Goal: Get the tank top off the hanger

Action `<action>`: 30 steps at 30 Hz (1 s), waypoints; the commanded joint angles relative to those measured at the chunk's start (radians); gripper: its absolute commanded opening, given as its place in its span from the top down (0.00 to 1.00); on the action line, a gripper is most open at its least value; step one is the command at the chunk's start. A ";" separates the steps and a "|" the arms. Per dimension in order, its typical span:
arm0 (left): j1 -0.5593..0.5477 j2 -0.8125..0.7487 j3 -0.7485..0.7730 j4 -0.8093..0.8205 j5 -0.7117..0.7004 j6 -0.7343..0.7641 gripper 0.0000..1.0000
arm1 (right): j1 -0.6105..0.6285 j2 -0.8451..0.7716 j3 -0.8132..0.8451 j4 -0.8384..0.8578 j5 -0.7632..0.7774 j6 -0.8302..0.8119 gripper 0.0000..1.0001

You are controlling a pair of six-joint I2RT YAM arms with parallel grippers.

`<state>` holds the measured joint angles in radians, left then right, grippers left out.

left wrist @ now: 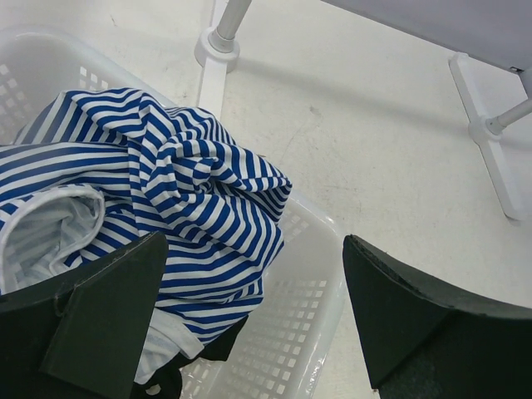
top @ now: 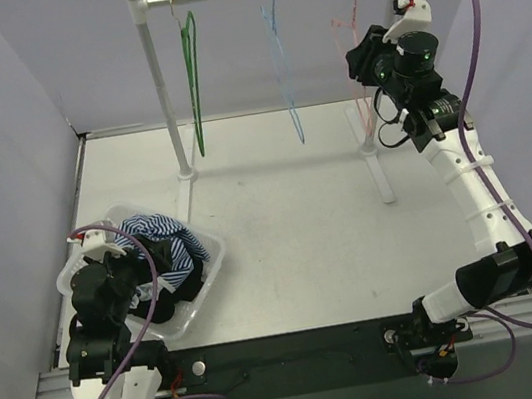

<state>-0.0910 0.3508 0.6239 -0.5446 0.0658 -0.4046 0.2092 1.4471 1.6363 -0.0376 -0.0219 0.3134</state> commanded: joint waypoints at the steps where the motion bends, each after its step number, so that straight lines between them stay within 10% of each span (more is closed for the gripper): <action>1: -0.004 0.002 0.017 0.067 0.038 0.021 0.03 | -0.024 -0.077 -0.020 0.042 -0.026 0.007 0.62; 7: -0.003 -0.001 0.010 0.086 0.074 0.027 0.03 | -0.034 -0.154 -0.049 -0.088 -0.064 0.007 0.51; 14: -0.022 -0.004 -0.016 0.169 0.222 0.024 0.03 | -0.033 -0.353 -0.281 -0.215 -0.044 0.052 0.00; 30: -0.044 0.034 0.089 0.189 0.341 0.004 0.03 | -0.027 -0.797 -0.529 -0.508 -0.291 0.213 0.00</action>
<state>-0.1322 0.3672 0.6098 -0.4015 0.3538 -0.3958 0.1825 0.6827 1.1091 -0.4706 -0.2008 0.4774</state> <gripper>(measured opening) 0.974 0.999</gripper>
